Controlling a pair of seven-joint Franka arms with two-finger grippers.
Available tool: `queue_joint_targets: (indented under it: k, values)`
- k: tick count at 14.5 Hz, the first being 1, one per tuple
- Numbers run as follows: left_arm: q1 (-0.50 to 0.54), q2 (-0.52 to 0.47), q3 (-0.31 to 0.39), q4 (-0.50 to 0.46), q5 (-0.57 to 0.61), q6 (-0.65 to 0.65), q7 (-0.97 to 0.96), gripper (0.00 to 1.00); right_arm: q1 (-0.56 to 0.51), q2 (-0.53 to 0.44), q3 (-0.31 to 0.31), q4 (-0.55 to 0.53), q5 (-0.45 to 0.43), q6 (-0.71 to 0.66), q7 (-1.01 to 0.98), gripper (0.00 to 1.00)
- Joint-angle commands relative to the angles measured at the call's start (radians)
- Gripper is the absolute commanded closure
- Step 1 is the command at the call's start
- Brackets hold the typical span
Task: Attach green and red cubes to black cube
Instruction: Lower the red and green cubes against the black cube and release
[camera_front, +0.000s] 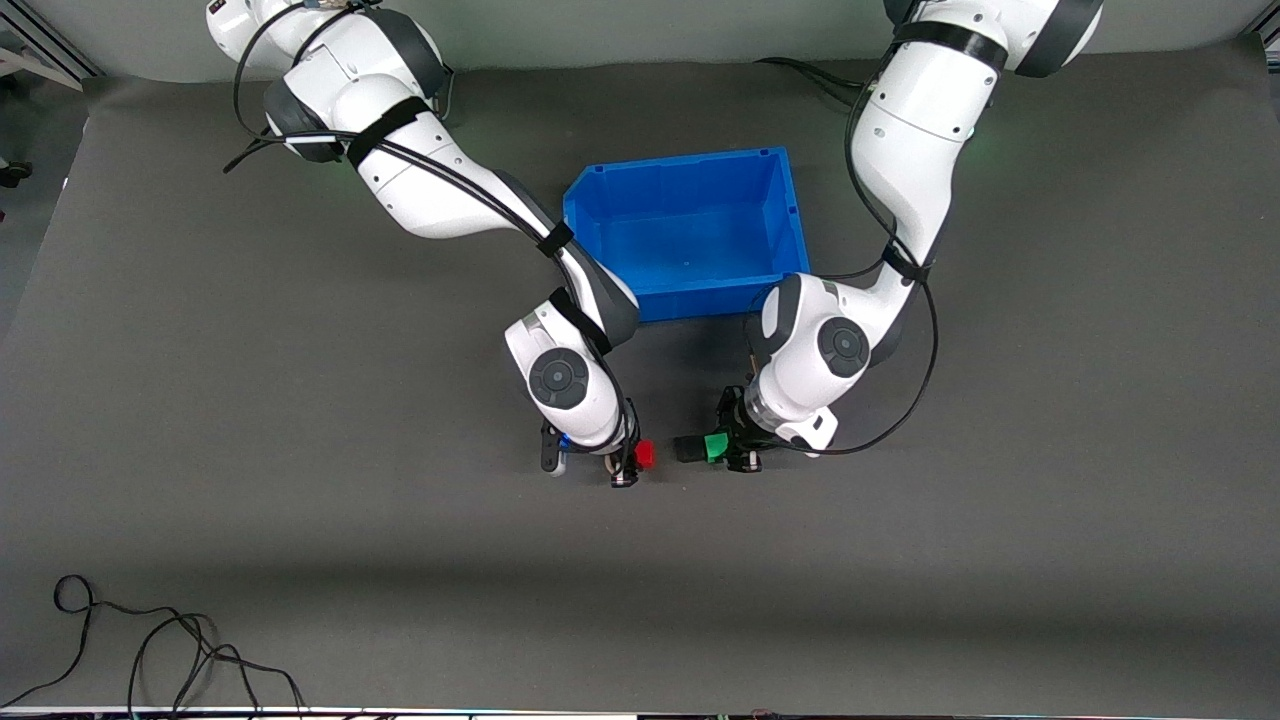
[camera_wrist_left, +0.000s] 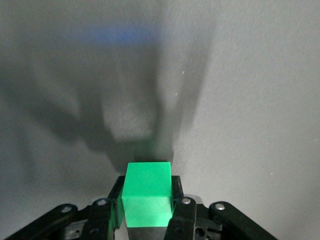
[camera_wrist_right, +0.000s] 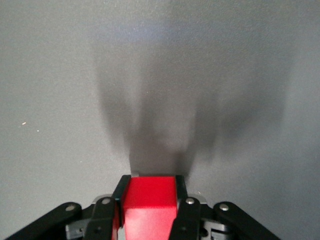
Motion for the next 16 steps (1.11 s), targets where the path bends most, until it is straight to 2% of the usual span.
queue_joint_targets:
  k: [1, 5, 16]
  values:
    - [-0.044, 0.019, 0.020, 0.027, -0.007, 0.015, -0.029, 0.90, 0.008, 0.026, -0.005, 0.045, -0.006, 0.000, 0.029, 1.00]
    - [-0.078, 0.037, 0.021, 0.041, -0.004, 0.058, -0.068, 0.90, 0.008, 0.032, -0.005, 0.044, -0.006, 0.006, 0.029, 1.00]
    - [-0.100, 0.060, 0.024, 0.073, -0.004, 0.061, -0.095, 0.89, 0.006, 0.032, -0.005, 0.042, -0.006, 0.007, 0.013, 1.00]
